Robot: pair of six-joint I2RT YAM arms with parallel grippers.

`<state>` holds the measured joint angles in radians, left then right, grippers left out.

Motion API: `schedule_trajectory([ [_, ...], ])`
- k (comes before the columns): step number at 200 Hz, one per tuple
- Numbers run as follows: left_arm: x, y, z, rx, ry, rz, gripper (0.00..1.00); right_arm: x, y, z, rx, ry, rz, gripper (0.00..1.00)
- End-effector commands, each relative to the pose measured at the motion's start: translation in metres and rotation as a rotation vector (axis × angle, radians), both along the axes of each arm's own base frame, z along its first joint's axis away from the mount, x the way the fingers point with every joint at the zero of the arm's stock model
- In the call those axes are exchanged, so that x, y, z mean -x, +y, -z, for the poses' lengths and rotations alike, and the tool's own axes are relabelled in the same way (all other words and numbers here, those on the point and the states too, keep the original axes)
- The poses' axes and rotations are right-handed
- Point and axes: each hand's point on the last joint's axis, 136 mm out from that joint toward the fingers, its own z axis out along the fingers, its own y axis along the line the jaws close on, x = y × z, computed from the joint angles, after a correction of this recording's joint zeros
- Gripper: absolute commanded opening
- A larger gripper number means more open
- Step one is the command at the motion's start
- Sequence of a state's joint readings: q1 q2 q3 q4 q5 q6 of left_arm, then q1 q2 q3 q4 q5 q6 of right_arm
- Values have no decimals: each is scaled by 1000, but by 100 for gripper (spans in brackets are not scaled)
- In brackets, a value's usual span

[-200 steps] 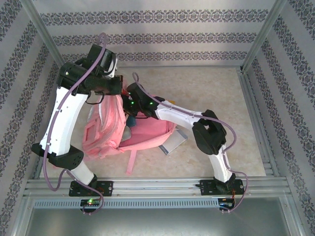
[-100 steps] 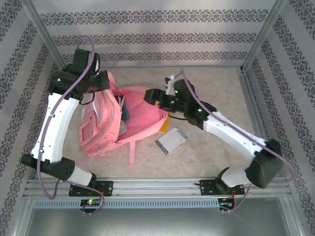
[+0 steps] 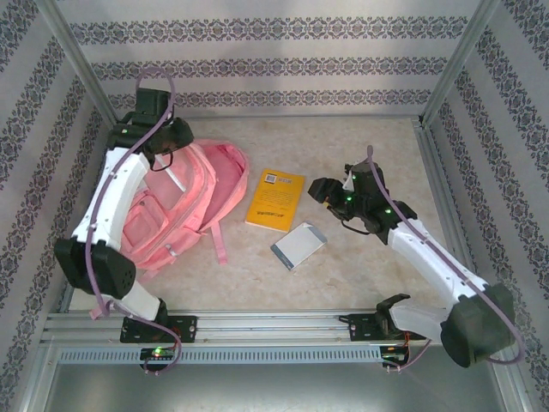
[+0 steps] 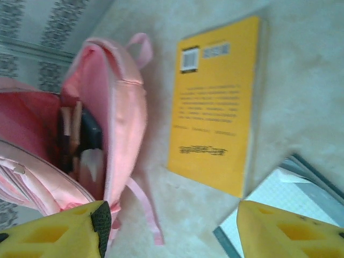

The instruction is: Pack the student bag

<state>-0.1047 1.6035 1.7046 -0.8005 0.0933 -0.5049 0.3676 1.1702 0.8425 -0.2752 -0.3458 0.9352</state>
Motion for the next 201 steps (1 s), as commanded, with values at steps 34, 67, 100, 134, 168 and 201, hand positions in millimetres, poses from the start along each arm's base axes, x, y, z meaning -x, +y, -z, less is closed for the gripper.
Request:
schedule_trajectory([
  [34,2,-84,18,31,52,256,49,-22,-2,40,132,127,-45,58],
  [67,9,-142,51,70,115,360,51,-44,9,64,133,200,-54,50],
  [100,13,-183,100,137,225,352,52,-63,21,86,141,251,-71,48],
  [134,16,-198,152,152,345,330,51,-76,28,111,156,305,-88,48],
  [168,32,-188,192,97,424,339,51,-86,38,133,144,356,-122,46],
  [201,46,-174,222,42,474,325,51,-93,50,141,144,369,-157,44],
])
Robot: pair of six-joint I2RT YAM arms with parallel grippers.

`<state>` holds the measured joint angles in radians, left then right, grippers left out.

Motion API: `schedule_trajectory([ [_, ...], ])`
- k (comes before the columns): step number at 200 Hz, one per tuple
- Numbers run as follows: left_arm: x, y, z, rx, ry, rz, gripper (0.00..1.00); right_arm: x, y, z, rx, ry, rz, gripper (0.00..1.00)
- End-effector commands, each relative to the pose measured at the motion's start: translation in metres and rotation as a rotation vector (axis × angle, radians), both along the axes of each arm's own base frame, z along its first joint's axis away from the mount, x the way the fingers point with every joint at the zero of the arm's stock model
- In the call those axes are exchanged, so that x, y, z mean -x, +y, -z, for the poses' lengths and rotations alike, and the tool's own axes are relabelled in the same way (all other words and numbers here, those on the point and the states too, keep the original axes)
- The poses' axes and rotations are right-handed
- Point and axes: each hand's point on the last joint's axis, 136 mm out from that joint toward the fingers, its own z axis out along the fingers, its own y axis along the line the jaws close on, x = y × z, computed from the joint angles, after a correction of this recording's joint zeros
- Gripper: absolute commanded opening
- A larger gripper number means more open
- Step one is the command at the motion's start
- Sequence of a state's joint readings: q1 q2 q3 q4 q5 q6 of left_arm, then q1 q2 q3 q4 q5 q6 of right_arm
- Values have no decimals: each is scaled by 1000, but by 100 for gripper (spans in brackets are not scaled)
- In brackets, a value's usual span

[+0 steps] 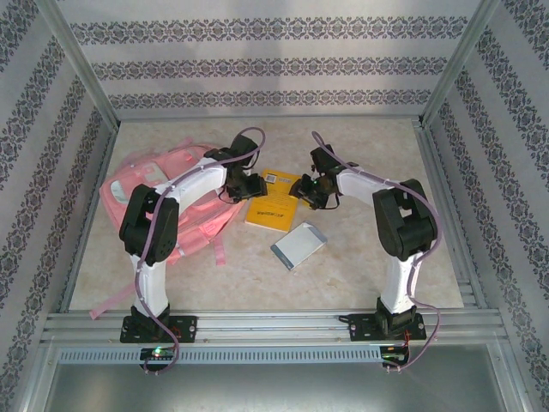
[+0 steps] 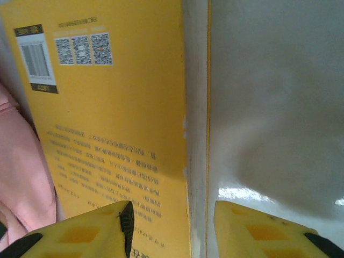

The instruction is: Pack the student bag

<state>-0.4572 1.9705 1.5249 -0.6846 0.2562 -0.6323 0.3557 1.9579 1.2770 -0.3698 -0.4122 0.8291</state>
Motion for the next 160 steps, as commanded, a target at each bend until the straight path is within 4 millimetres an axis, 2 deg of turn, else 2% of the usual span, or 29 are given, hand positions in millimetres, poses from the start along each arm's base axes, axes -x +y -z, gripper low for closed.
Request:
schedule_trajectory([
  [1,3,5,12,-33,-15,5,51,-6,11,-3,-16,-4,-50,44],
  [58,7,8,51,-61,37,-5,48,-4,29,9,13,32,-119,44],
  [118,21,1,78,-68,97,45,43,9,27,17,77,47,-182,44],
  [131,25,1,82,-65,108,47,42,10,30,15,74,44,-202,44],
  [160,32,2,88,-61,127,55,40,7,47,-4,20,-10,-247,44],
])
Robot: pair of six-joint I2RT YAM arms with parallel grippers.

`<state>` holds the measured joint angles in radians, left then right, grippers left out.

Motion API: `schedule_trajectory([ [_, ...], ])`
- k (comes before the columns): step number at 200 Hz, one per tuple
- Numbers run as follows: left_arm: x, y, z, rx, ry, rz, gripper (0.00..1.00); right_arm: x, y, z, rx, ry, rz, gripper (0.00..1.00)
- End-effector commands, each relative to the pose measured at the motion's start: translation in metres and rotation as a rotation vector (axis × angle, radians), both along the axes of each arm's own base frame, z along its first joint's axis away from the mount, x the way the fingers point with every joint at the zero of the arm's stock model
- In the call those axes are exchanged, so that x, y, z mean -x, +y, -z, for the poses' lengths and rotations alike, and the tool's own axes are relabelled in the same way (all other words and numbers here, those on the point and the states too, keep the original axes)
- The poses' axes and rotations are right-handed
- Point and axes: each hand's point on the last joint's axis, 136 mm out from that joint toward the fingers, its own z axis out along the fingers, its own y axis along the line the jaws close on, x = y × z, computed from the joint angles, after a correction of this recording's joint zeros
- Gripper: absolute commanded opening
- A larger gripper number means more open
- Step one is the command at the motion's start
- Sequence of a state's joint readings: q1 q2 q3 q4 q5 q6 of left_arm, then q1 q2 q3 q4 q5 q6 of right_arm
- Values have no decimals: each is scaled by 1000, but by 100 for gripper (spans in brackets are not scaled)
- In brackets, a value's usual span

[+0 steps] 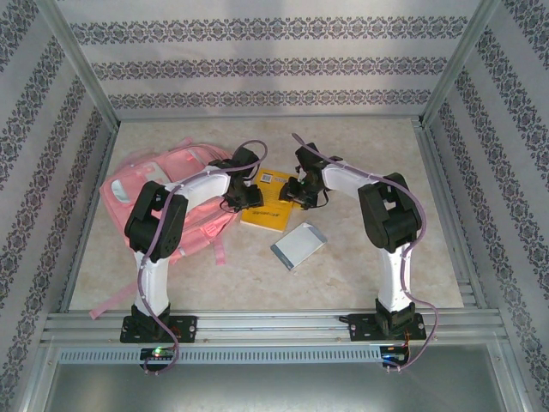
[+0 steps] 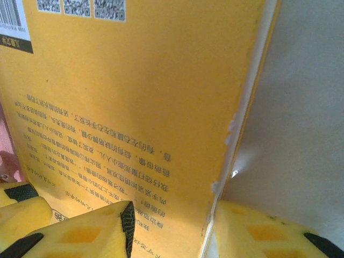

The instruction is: Pack the student bag

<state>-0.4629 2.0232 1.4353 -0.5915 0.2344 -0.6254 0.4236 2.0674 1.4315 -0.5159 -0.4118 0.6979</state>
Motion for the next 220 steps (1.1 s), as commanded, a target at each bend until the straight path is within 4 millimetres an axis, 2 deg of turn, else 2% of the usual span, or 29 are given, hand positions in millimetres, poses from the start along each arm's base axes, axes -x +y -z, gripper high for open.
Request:
schedule_trajectory([
  [1,25,-3,43,-18,95,49,40,-1,18,-15,-48,-32,-70,44],
  [56,30,-3,46,-7,104,59,38,-4,31,-56,-133,-107,-101,41],
  [112,34,-4,47,2,112,78,38,6,45,-63,-219,-104,-110,41],
  [149,34,-5,43,9,108,83,36,6,44,-47,-239,-68,-62,38],
  [174,33,-6,37,18,101,83,35,5,41,-32,-209,-41,-39,18],
  [186,31,-7,28,23,87,83,35,4,34,-30,-182,-44,-22,9],
  [197,29,-7,15,28,69,79,35,2,27,-32,-171,-61,-11,6],
  [220,21,-4,-33,78,-11,43,43,-4,13,-50,-157,-124,-7,0],
])
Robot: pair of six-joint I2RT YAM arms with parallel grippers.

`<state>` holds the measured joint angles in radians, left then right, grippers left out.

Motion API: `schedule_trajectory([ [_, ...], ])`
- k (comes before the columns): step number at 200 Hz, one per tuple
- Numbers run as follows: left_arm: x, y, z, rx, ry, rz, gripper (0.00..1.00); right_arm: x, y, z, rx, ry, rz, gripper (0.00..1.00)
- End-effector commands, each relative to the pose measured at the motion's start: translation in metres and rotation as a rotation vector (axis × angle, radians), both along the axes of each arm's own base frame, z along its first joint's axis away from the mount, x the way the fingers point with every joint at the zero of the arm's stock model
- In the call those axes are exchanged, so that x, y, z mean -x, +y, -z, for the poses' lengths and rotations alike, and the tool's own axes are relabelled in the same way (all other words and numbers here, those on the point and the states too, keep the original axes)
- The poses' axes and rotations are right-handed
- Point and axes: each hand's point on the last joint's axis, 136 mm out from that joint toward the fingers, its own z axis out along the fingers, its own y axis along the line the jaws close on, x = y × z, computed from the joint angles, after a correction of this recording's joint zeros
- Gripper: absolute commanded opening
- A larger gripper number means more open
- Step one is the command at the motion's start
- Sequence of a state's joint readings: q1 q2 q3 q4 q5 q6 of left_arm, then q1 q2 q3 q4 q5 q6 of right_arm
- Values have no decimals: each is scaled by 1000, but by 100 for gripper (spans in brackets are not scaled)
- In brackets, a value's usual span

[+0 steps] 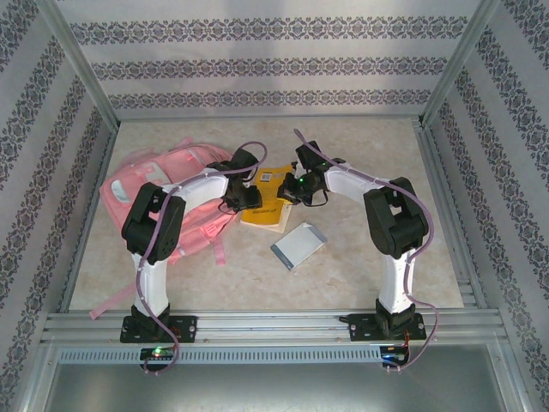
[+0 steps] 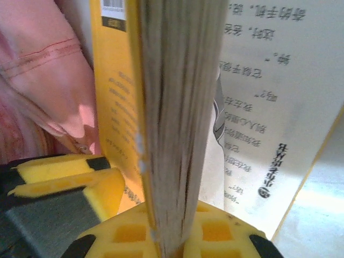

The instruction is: Pack the student bag

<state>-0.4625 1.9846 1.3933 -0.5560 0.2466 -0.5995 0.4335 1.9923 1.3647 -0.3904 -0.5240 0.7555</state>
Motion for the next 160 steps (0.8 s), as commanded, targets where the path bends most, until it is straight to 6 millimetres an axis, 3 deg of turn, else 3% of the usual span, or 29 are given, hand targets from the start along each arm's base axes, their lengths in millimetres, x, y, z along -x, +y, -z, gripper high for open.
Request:
schedule_trajectory([
  [1,18,-3,-29,61,16,14,44,-8,-10,-21,-2,-80,7,0],
  [41,19,7,-122,133,-130,-7,52,-20,-19,-73,-52,-180,8,0],
  [77,28,34,-179,163,-198,-41,59,-22,-15,-142,-114,-304,-22,0],
  [107,28,52,-209,222,-264,-32,65,-10,-7,-187,-200,-359,-74,0],
  [134,30,53,-227,279,-308,13,69,8,8,-229,-332,-429,-107,0],
  [160,31,46,-236,339,-323,26,70,35,25,-256,-406,-464,-183,0],
])
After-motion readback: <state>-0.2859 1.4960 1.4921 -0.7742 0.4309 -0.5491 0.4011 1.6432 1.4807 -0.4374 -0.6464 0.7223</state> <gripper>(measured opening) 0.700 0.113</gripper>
